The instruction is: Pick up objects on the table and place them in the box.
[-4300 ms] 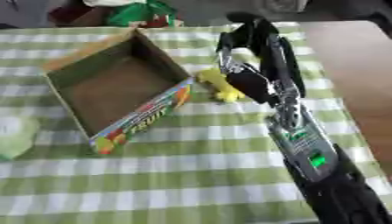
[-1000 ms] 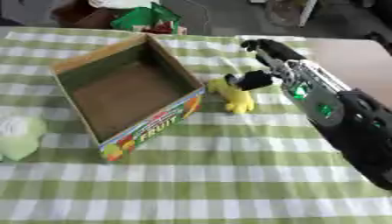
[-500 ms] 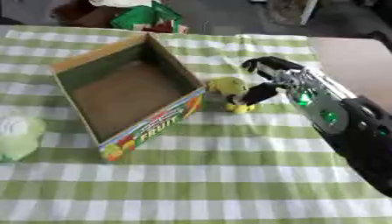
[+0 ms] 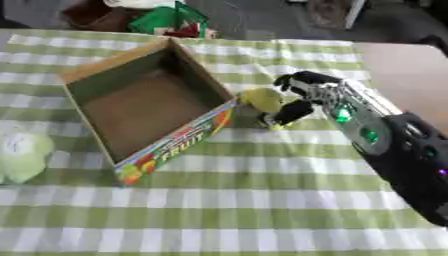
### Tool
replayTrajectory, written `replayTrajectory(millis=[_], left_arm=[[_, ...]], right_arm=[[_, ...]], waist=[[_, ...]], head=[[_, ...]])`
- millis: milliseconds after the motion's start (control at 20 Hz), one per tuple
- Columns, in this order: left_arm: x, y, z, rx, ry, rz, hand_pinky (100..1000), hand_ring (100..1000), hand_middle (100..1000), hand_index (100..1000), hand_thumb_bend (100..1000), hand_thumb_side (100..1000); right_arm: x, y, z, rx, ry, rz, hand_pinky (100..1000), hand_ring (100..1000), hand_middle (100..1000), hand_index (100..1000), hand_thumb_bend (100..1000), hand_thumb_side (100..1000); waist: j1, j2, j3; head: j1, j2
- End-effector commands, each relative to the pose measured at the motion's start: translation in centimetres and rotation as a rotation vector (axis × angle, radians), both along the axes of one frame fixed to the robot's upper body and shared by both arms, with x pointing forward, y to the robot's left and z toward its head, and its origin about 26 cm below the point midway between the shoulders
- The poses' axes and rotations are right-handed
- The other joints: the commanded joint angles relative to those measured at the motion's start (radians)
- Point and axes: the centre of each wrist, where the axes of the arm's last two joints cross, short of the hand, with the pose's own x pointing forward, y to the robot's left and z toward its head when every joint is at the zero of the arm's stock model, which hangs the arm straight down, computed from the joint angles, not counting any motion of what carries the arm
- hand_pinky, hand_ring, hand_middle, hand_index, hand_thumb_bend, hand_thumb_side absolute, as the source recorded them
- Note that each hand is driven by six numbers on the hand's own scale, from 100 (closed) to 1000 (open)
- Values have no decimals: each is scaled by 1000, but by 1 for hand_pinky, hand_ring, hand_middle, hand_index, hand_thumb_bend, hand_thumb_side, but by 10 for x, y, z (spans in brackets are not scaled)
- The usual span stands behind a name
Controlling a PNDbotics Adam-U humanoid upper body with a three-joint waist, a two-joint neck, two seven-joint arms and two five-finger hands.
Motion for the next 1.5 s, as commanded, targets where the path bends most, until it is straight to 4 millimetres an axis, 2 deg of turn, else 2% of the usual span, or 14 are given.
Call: replayTrajectory(millis=[50,150,200,450,700,750,800,850,950,1100,1250,1300,1350,1500], left_arm=[[-2,0,10,24,-32,-12,390,498,490,695,100,815],[-2,0,10,24,-32,-12,390,498,490,695,100,815],[-2,0,10,24,-32,-12,390,498,490,695,100,815],[-2,0,10,19,-32,-11,389,498,490,694,100,814],[-2,0,10,18,-33,-10,389,498,490,694,100,814],[-2,0,10,18,-33,-10,389,498,489,694,100,814],[-2,0,10,18,-33,-11,389,498,489,694,100,814],[-2,0,9,19,-32,-11,388,498,489,694,100,814],[-2,0,9,20,-30,-10,388,498,489,694,100,814],[-2,0,9,20,-30,-11,389,498,489,694,100,814],[-2,0,9,19,-29,-11,389,498,489,695,100,814],[-2,0,9,19,-29,-11,389,498,489,695,100,814],[-2,0,9,19,-28,-11,389,498,489,695,100,814],[-2,0,9,19,-27,-12,389,498,489,695,100,814]], right_arm=[[4,-2,5,-32,-30,-18,806,954,827,966,360,516],[4,-1,3,-33,-32,-19,806,954,827,966,360,516],[5,-1,3,-32,-33,-19,790,936,750,923,303,501],[5,2,-3,-30,-26,-14,776,885,689,892,208,457],[5,3,-5,-30,-23,-12,776,885,689,892,208,457],[5,3,-5,-30,-25,-13,769,852,654,868,102,408],[5,3,-5,-28,-27,-14,769,852,654,868,102,408],[5,3,-2,-27,-39,-17,737,782,536,779,100,168],[2,5,10,-14,-99,-31,716,744,485,737,100,100],[-4,10,22,-1,-176,-53,679,676,422,677,100,136],[-9,15,32,4,-254,-77,632,591,298,535,100,215],[-11,18,36,6,-281,-81,631,587,293,528,100,220],[-13,20,40,9,-310,-83,617,563,253,476,100,255],[-20,28,52,30,-389,-78,602,534,206,403,100,242]], waist=[[7,-15,1],[7,-15,1],[7,-15,1],[12,-12,3],[13,-11,3],[15,-11,3],[15,-11,3],[16,-11,1],[16,-11,-3],[15,-13,-5],[15,-15,-5],[14,-15,-6],[14,-16,-6],[13,-18,-7]], head=[[-2,-8],[-2,-7],[-1,-6],[31,0],[33,1],[32,0],[32,0],[32,-1],[33,-4],[32,-4],[32,-3],[32,-3],[32,-3],[32,-3]])
